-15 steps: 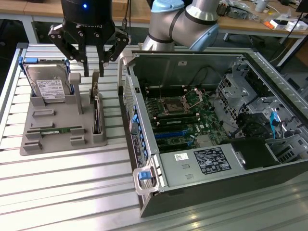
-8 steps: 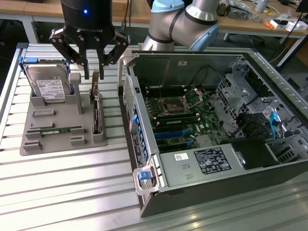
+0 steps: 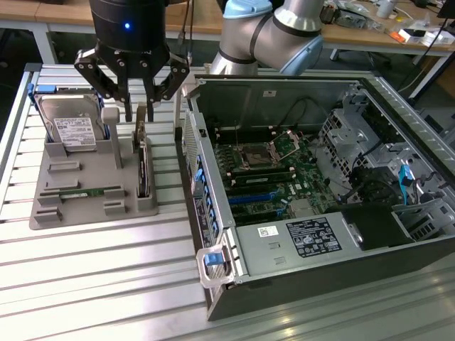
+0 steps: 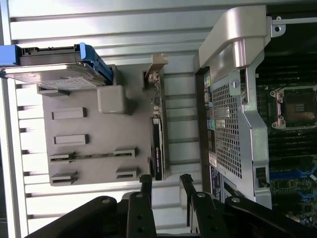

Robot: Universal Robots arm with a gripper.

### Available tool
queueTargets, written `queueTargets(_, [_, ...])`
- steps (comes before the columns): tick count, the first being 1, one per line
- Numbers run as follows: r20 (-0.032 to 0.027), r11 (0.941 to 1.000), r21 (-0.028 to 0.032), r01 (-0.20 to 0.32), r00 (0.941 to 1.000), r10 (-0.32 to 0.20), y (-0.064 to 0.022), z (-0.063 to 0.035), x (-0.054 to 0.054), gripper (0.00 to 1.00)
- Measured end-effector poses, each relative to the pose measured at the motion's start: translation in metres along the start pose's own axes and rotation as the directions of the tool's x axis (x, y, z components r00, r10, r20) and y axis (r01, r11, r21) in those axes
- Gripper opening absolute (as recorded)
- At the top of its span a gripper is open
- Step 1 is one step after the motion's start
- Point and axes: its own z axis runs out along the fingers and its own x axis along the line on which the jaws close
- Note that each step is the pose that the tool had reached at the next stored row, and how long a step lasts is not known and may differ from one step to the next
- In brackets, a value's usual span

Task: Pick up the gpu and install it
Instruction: 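Pick up the gpu and move the gpu toward the slot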

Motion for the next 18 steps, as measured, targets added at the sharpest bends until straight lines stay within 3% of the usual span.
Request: queueTargets(18, [0.0000, 1.0000, 0.0000, 0.000, 1.0000, 0.000, -0.0004, 0.0096, 0.0002, 0.36])
